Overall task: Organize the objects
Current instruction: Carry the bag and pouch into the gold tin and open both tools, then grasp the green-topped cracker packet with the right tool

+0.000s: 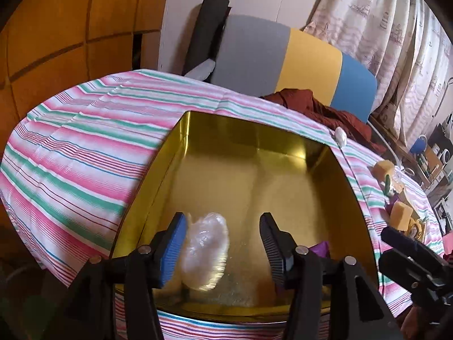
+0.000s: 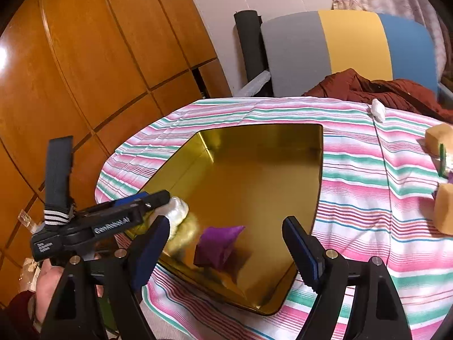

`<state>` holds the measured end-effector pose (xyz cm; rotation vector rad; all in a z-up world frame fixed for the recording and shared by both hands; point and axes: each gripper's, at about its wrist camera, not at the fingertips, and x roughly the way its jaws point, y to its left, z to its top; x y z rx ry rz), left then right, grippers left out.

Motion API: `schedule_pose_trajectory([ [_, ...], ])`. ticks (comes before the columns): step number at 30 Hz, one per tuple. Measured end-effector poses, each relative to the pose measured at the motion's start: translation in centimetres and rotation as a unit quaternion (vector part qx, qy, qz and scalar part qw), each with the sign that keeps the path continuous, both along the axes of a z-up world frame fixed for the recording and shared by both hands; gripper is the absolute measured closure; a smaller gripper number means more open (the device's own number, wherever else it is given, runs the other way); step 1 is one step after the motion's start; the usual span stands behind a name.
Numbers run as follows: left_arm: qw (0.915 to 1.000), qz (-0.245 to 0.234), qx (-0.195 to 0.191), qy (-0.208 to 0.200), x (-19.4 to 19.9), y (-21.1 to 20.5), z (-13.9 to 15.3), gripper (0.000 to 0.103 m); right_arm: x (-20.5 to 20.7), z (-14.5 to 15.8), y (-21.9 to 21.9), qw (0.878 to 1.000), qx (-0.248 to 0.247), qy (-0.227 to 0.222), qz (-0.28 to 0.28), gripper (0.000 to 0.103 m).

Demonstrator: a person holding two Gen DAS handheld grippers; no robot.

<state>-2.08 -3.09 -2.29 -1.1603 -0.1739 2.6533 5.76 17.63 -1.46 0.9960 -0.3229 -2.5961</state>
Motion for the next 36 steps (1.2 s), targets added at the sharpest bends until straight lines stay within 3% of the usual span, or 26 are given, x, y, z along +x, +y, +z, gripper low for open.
schedule_pose_trajectory([
  [12,0.999,-0.042,0.018,-0.001,0.9,2.0,0.1,0.047,0.4,-0.2,2.2,0.999,-0.004,-0.004,-0.033,0.015],
  [25,0.9929,-0.116,0.021,0.015,3.7,7.1,1.4,0.047,1.5,-1.0,8.4,0.994,0.002,-0.014,-0.105,0.012],
  [31,0.9836,-0.176,0.018,0.036,5.7,10.2,2.3,0.042,2.5,-0.9,12.1,0.99,0.051,-0.008,-0.129,0.011],
  [36,0.9756,-0.217,0.019,0.03,6.9,12.9,2.6,0.041,4.1,-0.9,17.9,0.979,0.088,-0.013,-0.186,0.011],
])
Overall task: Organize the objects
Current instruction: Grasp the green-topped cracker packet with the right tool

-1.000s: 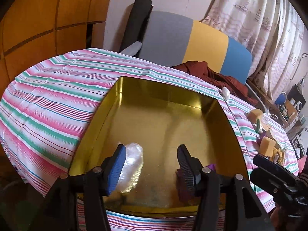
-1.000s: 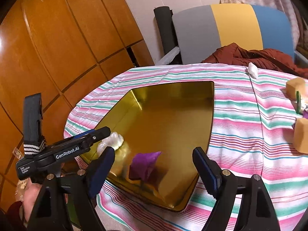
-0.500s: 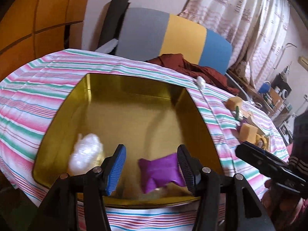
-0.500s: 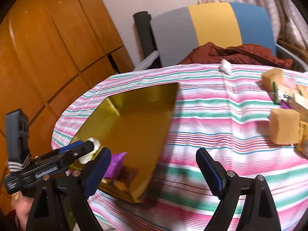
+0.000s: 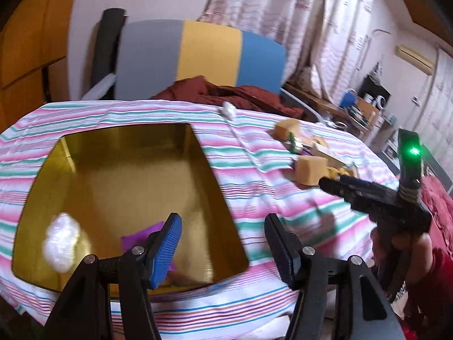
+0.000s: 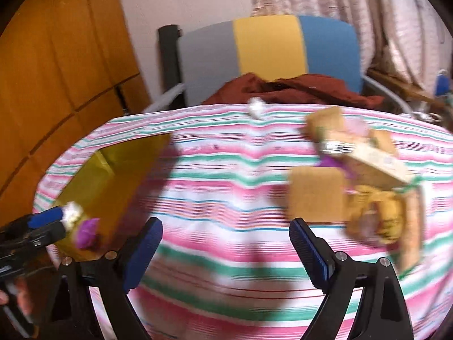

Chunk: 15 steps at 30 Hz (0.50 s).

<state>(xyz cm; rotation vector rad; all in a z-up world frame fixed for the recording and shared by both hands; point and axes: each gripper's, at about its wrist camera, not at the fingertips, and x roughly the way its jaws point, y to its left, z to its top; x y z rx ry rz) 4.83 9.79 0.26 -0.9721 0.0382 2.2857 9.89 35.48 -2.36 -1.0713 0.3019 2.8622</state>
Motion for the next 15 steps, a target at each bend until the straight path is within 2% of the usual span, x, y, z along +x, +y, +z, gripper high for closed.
schedule_pose_trajectory([
  [4,0.9996,-0.028,0.0,-0.002,0.7,2.0,0.3,0.041,2.0,0.1,5.6,0.997,0.02,-0.003,-0.068,0.011],
  [9,0.9983,-0.058,-0.001,-0.011,1.1,4.8,0.3,0.041,3.4,0.2,11.1,0.989,0.051,-0.002,-0.141,0.011],
  [13,0.9963,-0.085,-0.007,-0.015,1.4,7.1,0.4,0.04,2.9,-0.5,13.7,0.986,0.071,-0.016,-0.152,0.012],
  [15,0.9951,-0.097,-0.011,-0.013,1.6,8.1,0.5,0.04,2.6,-1.1,14.2,0.989,0.067,-0.017,-0.134,0.017],
])
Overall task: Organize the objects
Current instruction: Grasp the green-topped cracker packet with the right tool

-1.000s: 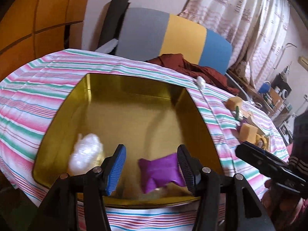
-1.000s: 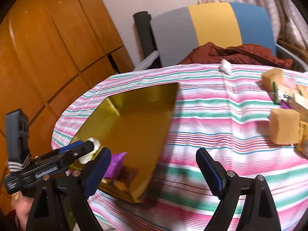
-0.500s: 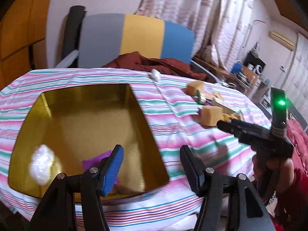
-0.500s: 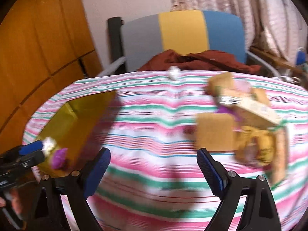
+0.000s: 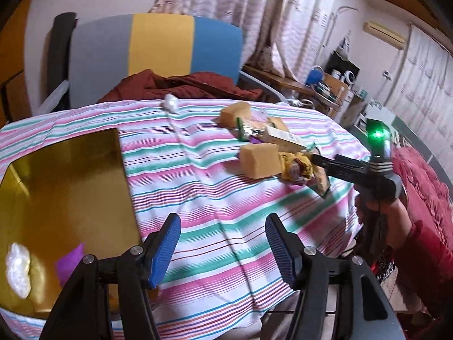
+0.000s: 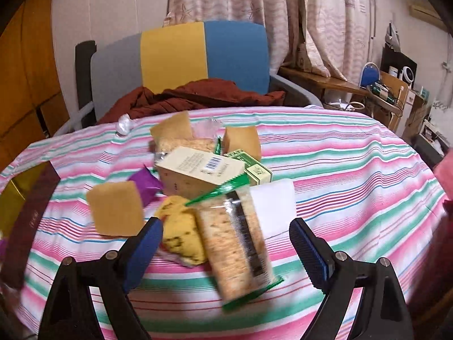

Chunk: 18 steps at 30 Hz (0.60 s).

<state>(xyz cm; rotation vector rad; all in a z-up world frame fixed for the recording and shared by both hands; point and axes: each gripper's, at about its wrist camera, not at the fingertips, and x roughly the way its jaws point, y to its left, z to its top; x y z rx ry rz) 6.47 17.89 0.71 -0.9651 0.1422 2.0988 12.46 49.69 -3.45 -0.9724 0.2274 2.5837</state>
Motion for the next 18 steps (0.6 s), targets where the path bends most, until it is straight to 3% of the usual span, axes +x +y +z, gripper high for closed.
schedule_pose_trajectory([
  [2,0.9999,-0.013,-0.002,0.001,0.2,0.9,0.0,0.04,-0.3,-0.7,0.1,1.0,0.011,-0.014,0.016,0.028],
  [4,0.9998,-0.019,-0.004,-0.004,0.0,1.8,-0.1,0.04,-0.3,-1.1,0.2,1.0,0.014,-0.013,0.024,0.028],
  [7,0.9994,-0.031,-0.005,-0.015,-0.5,3.1,-0.4,0.04,0.4,-1.3,1.3,0.999,-0.023,0.007,0.028,0.028],
  [12,0.9984,-0.051,-0.018,-0.016,-1.4,5.5,-1.0,0.039,0.7,-2.6,2.2,0.998,-0.045,0.007,0.036,0.029],
  [14,0.9981,-0.054,-0.024,-0.017,-2.0,6.4,-1.2,0.039,0.8,-3.1,2.6,0.997,-0.061,0.01,0.036,0.038],
  [18,0.9972,-0.065,-0.035,-0.008,-2.6,8.3,-1.6,0.039,0.8,-3.7,3.0,0.994,-0.102,0.027,0.03,0.046],
])
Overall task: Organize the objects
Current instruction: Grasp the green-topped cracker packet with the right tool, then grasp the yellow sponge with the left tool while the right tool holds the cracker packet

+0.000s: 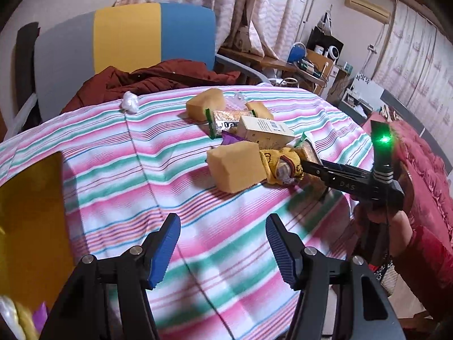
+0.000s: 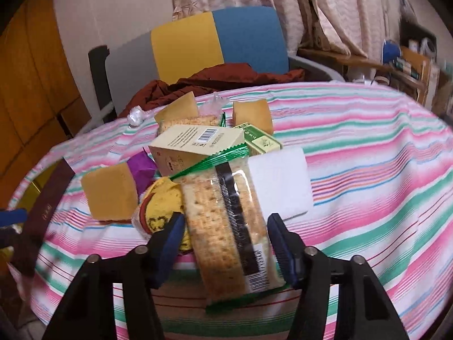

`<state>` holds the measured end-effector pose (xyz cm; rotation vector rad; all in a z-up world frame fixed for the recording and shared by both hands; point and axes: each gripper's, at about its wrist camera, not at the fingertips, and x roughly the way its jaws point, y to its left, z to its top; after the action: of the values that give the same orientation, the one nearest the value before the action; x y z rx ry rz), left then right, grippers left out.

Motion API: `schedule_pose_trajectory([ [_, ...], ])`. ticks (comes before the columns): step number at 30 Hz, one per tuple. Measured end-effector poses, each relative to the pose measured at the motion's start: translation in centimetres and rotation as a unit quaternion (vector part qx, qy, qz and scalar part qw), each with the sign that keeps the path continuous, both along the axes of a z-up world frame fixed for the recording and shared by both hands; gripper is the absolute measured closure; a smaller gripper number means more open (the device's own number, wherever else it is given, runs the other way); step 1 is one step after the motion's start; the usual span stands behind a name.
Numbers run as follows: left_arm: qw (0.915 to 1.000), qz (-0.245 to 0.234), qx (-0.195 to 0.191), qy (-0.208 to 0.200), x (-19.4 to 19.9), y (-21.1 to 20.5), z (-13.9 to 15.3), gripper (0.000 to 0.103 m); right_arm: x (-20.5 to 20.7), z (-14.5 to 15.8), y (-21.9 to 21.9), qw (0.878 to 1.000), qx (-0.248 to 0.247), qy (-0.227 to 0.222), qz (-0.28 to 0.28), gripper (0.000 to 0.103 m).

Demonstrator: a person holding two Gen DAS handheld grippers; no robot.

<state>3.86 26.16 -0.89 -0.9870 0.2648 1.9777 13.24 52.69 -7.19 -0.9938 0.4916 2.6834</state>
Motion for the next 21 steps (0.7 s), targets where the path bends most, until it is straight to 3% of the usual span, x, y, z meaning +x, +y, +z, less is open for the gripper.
schedule_pose_trajectory([
  [2,1.0,-0.005,-0.002,-0.006,-0.5,0.9,-0.3,0.039,0.0,0.0,-0.1,1.0,-0.012,0.005,-0.001,0.054],
  [7,0.9997,-0.008,0.003,-0.025,-1.7,2.7,-0.9,0.039,0.6,0.2,-0.8,1.0,-0.024,0.001,-0.007,0.058],
  [10,0.999,-0.004,0.009,-0.044,-2.8,3.9,-1.3,0.039,1.7,0.3,-0.9,0.998,-0.056,0.001,-0.014,0.058],
  [14,0.9976,0.004,0.02,-0.067,-4.1,5.7,-2.0,0.023,3.5,-0.1,-1.1,0.996,-0.076,-0.006,-0.034,0.058],
  [21,0.9975,0.02,0.014,-0.067,-5.2,9.2,-3.1,0.021,4.6,-0.2,-2.0,0.997,-0.073,-0.009,-0.035,0.058],
])
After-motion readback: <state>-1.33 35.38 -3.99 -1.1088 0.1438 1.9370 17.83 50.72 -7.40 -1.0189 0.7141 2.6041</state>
